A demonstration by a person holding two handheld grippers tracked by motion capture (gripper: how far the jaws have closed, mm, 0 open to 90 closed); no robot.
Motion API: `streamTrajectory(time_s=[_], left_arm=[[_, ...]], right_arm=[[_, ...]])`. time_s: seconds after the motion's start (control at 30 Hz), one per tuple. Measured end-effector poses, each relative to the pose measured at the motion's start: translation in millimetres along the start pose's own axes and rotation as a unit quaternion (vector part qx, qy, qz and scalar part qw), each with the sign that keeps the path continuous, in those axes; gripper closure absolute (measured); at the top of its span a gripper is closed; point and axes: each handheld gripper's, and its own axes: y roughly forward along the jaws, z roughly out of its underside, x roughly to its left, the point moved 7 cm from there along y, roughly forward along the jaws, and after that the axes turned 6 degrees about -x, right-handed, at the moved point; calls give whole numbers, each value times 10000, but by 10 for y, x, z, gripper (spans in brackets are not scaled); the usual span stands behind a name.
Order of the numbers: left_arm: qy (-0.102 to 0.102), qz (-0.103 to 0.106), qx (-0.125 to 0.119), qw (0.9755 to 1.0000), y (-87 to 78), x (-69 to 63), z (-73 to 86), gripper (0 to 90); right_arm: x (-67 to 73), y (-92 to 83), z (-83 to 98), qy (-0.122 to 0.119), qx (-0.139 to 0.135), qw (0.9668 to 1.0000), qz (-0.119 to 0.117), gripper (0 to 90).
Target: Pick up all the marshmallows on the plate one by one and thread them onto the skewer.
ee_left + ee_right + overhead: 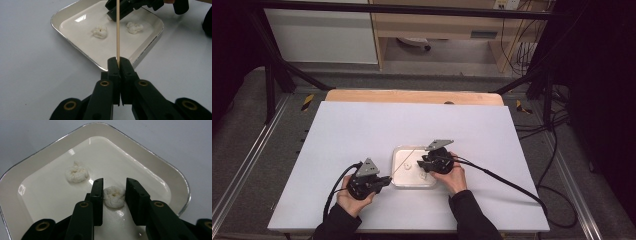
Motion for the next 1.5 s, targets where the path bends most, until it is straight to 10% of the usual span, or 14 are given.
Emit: streamTrajectory(time_s=[1.0, 1.27, 1.5], left_arm=[[22, -23, -137, 9999, -10, -54, -7, 883], [59, 22, -191, 9998, -8, -97, -20, 883], [69, 51, -274, 9996, -6, -130, -41, 883]], right_arm=[[-7, -599, -277, 660, -759, 9941, -411, 730], [-3, -793, -360, 869, -1099, 9885, -575, 732], [34, -929, -523, 1237, -1596, 9749, -937, 733]])
